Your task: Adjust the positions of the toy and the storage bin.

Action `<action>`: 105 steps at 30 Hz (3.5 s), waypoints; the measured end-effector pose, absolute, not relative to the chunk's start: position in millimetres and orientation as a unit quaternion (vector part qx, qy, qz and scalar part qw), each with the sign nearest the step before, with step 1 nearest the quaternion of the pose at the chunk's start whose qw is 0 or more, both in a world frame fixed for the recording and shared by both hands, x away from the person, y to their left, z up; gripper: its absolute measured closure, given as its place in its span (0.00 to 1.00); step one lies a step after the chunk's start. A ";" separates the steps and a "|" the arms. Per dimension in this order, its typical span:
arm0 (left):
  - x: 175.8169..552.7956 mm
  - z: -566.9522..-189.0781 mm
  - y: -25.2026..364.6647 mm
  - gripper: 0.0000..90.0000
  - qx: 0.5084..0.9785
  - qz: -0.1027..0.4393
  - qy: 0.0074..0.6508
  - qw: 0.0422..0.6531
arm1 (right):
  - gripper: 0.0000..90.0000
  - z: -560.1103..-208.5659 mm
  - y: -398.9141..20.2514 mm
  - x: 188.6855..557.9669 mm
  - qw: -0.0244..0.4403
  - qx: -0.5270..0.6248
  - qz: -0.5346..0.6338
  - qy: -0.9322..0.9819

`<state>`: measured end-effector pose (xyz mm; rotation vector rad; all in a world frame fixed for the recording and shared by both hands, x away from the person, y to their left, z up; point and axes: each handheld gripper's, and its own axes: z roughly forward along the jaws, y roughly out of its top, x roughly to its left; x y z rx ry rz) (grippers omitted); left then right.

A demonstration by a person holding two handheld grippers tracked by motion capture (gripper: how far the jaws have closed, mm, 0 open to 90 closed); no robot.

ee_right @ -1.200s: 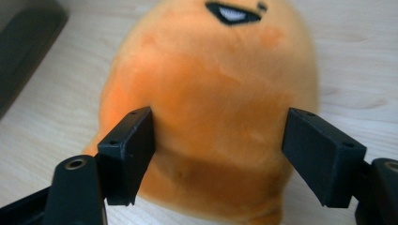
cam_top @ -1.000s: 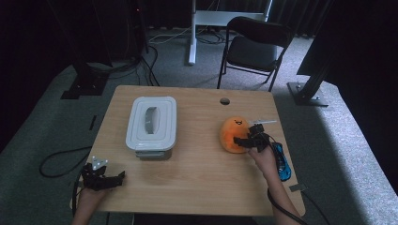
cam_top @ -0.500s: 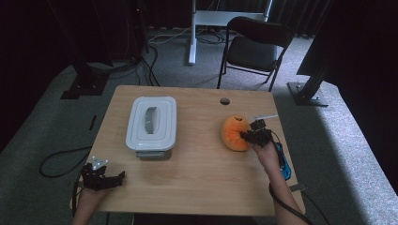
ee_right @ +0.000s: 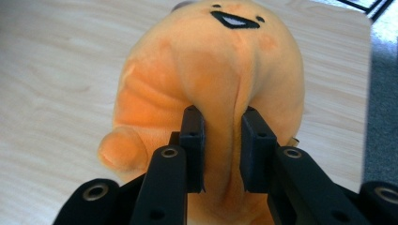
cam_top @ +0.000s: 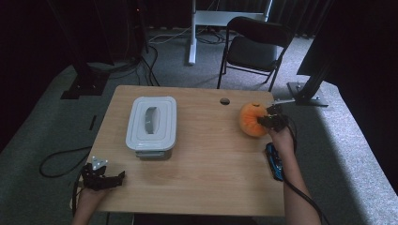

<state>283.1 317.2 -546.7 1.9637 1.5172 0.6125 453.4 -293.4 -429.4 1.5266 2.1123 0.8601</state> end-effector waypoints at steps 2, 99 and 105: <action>283.1 -546.7 317.2 0.00 0.736 0.230 0.568 0.289 | 0.82 -430.5 -301.4 455.9 0.200 0.554 0.306 0.748; 384.1 -539.9 322.4 0.00 0.718 0.251 0.564 0.323 | 0.15 -528.4 -63.2 467.2 0.106 0.425 0.432 0.788; 396.7 -533.1 316.4 0.00 0.727 0.247 0.551 0.327 | 0.15 -527.7 -50.8 474.3 0.101 0.422 0.432 0.791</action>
